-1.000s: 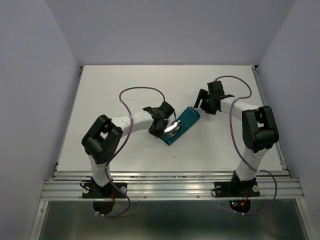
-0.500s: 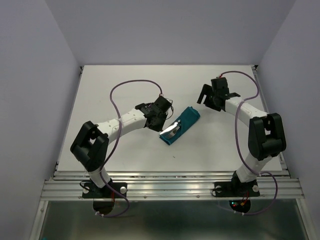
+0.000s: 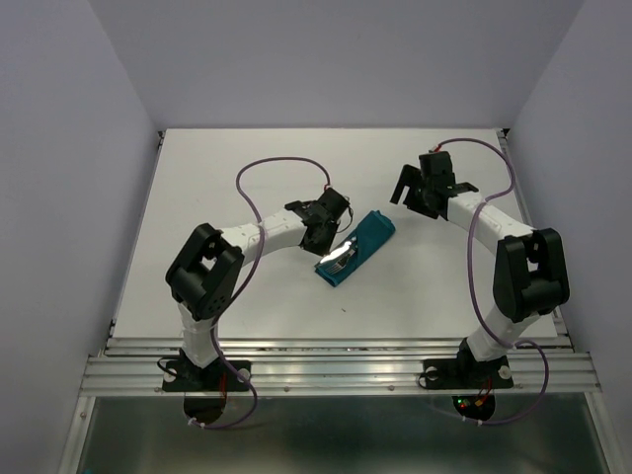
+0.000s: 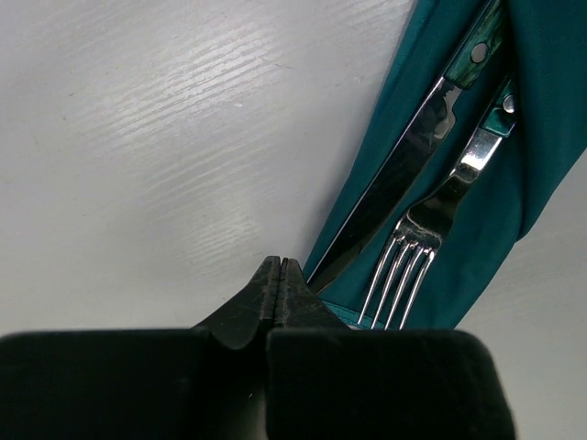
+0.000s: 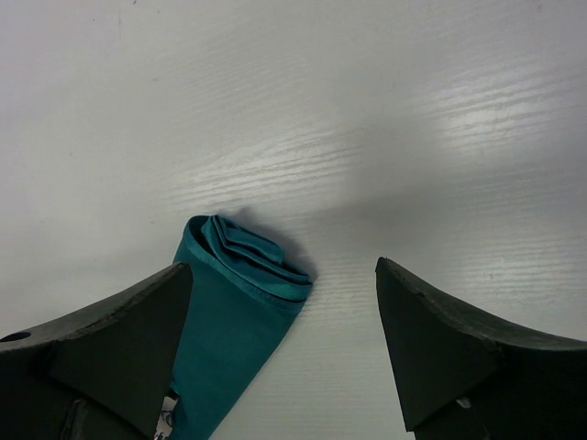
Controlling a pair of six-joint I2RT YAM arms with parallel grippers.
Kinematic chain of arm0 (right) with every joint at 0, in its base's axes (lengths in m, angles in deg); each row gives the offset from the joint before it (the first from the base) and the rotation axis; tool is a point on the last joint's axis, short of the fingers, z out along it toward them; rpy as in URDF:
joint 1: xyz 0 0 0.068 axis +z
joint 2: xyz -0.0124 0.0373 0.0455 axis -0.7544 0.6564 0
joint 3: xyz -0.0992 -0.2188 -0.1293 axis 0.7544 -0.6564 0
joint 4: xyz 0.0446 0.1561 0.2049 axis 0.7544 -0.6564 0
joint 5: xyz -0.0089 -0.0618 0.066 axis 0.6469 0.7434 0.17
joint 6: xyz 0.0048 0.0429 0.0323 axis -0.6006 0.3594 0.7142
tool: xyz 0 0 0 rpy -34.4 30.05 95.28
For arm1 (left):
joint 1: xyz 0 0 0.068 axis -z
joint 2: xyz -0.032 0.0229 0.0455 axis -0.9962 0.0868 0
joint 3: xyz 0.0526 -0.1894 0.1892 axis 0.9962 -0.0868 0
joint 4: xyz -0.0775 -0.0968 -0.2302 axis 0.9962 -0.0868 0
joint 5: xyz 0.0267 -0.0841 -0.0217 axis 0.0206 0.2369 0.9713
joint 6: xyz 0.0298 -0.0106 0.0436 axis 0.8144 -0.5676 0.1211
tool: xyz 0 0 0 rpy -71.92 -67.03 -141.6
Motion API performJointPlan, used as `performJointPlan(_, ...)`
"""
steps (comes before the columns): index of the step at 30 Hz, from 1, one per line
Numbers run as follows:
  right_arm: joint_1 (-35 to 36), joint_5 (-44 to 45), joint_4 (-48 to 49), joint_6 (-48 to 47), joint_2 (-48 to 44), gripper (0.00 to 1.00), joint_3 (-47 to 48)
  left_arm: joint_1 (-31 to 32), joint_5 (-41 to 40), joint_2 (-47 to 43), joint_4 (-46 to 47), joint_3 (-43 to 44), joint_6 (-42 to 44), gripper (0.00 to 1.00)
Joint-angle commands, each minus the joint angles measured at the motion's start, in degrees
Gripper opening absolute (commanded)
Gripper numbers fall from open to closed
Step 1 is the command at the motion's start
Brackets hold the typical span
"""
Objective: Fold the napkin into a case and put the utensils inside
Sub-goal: Stuff the fork into the folded napkin.
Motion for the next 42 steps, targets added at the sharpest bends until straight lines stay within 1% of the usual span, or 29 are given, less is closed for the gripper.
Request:
performJointPlan(1,-0.12,0.19,0.20,-0.53,-1.02,0.86,-0.09,-0.17,-0.01,-0.31,0.93,2.06,0.29,0.00)
performJointPlan(5,-0.12,0.02,0.29,-0.01,0.04,0.86,-0.09,-0.08,3.41,0.13,1.28,1.53,0.90,0.00)
performJointPlan(11,-0.12,-0.16,0.56,0.17,0.39,0.86,-0.09,0.44,4.65,1.54,1.28,1.26,1.16,0.00)
performJointPlan(33,-0.12,-0.16,0.91,0.08,0.21,0.86,-0.71,1.59,5.09,1.80,0.58,2.58,1.43,0.00)
performJointPlan(38,-0.12,0.46,0.91,0.08,-0.66,0.87,-0.88,1.59,1.93,0.05,-0.56,3.72,1.25,0.00)
performJointPlan(40,-0.12,1.33,0.91,0.26,-1.19,0.88,-1.06,1.59,0.62,-1.00,-0.92,4.51,1.08,0.00)
performJointPlan(41,-0.12,1.69,0.99,0.34,-1.80,0.94,-1.15,1.67,0.35,-2.23,-1.18,4.86,0.99,0.00)
performJointPlan(42,-0.12,2.73,0.91,0.52,-2.16,0.96,-1.32,1.59,-0.09,-2.85,-1.44,5.74,0.99,0.00)
